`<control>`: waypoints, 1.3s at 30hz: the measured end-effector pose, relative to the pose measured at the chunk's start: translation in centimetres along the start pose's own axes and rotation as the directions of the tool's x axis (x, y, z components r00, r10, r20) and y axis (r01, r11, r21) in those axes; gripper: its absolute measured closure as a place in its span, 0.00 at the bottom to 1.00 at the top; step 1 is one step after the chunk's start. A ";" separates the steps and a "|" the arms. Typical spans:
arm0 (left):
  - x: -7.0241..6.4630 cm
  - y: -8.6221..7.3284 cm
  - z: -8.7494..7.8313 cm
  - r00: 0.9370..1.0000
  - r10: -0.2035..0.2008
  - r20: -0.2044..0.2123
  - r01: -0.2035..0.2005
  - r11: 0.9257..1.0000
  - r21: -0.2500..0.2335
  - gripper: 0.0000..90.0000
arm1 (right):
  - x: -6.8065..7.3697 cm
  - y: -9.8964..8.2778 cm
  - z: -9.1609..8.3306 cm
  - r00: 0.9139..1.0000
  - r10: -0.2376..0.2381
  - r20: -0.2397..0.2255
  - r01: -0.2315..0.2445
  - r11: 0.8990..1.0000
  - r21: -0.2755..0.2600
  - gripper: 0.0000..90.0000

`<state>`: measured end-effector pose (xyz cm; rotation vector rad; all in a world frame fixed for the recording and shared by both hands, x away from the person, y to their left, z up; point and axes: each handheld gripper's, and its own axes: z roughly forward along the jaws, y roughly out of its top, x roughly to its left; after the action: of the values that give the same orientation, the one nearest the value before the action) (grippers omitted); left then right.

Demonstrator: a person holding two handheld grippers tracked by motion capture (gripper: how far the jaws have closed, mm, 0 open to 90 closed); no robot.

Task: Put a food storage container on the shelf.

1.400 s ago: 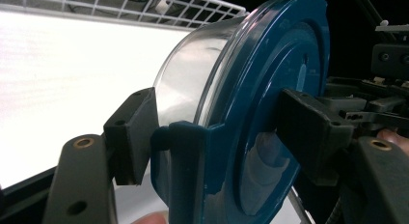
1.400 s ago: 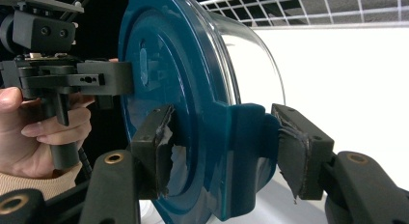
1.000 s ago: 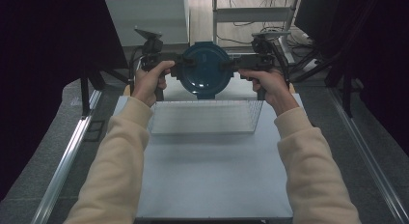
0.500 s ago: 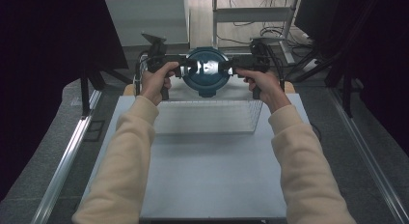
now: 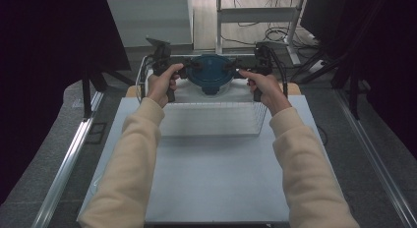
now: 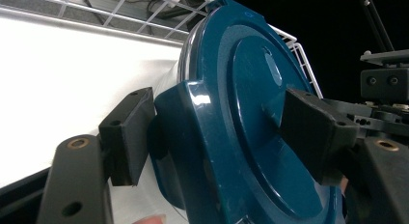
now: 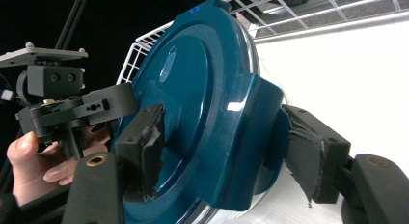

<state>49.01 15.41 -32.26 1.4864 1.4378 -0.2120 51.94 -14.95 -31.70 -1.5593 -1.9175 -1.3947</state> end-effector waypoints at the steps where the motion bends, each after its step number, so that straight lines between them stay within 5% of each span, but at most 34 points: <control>1: -0.1 -0.1 -0.1 1.000 0.008 -0.013 -0.009 1.000 -0.010 0.31 | 0.2 -0.1 0.0 1.000 -0.013 0.013 0.013 1.000 0.000 0.34; 6: -1.5 -0.9 -0.9 0.988 0.083 -0.128 -0.094 0.992 -0.083 0.23 | 1.8 -0.6 -0.2 0.989 -0.095 0.113 0.101 0.994 -0.042 0.19; 11: -2.9 -2.5 -2.0 0.976 0.156 -0.153 -0.172 0.980 -0.100 0.19 | 3.4 -1.4 -1.3 0.973 -0.168 0.158 0.181 0.981 -0.068 0.15; 13: -3.4 -3.6 -2.8 0.970 0.186 -0.157 -0.207 0.970 -0.125 0.18 | 4.3 -2.0 -1.9 0.951 -0.225 0.210 0.245 0.967 -0.072 0.15; 14: -3.6 -4.2 -3.1 0.961 0.210 -0.177 -0.234 0.964 -0.128 0.19 | 4.8 -2.4 -2.3 0.938 -0.260 0.230 0.284 0.955 -0.080 0.15; 15: -3.7 -4.6 -3.2 0.960 0.218 -0.177 -0.241 0.963 -0.122 0.19 | 5.2 -3.0 -2.7 0.925 -0.294 0.243 0.323 0.942 -0.088 0.16; 18: -4.3 -6.3 -3.7 0.958 0.254 -0.132 -0.270 0.956 -0.115 0.21 | 5.6 -4.2 -3.3 0.907 -0.346 0.240 0.371 0.926 -0.067 0.16; 23: -5.1 -8.6 -4.2 0.935 0.323 -0.145 -0.339 0.935 -0.101 0.22 | 5.2 -6.7 -4.7 0.874 -0.416 0.251 0.446 0.892 -0.073 0.18; 25: -5.4 -9.7 -4.6 0.924 0.359 -0.133 -0.372 0.925 -0.084 0.23 | 4.9 -7.5 -5.3 0.874 -0.422 0.240 0.453 0.887 -0.090 0.18; 27: -5.4 -10.8 -4.9 0.917 0.379 -0.127 -0.390 0.917 -0.080 0.23 | 4.5 -8.4 -5.9 0.893 -0.415 0.176 0.437 0.892 -0.113 0.19; 33: -4.4 -13.8 -5.7 0.915 0.394 -0.082 -0.399 0.915 -0.060 0.26 | 3.6 -11.7 -6.5 0.856 -0.479 0.195 0.502 0.860 -0.092 0.21; 38: -3.7 -16.0 -6.3 0.913 0.403 -0.061 -0.406 0.913 -0.043 0.26 | 2.2 -14.4 -6.4 0.840 -0.506 0.196 0.528 0.845 -0.081 0.21; 39: -3.6 -16.5 -6.5 0.914 0.404 -0.047 -0.406 0.913 -0.046 0.28 | 1.9 -14.9 -6.4 0.842 -0.504 0.190 0.525 0.847 -0.081 0.21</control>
<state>31.22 14.16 -35.21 1.7114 1.1199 0.1115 36.13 -18.10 -34.46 -1.2870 -2.5294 -1.6681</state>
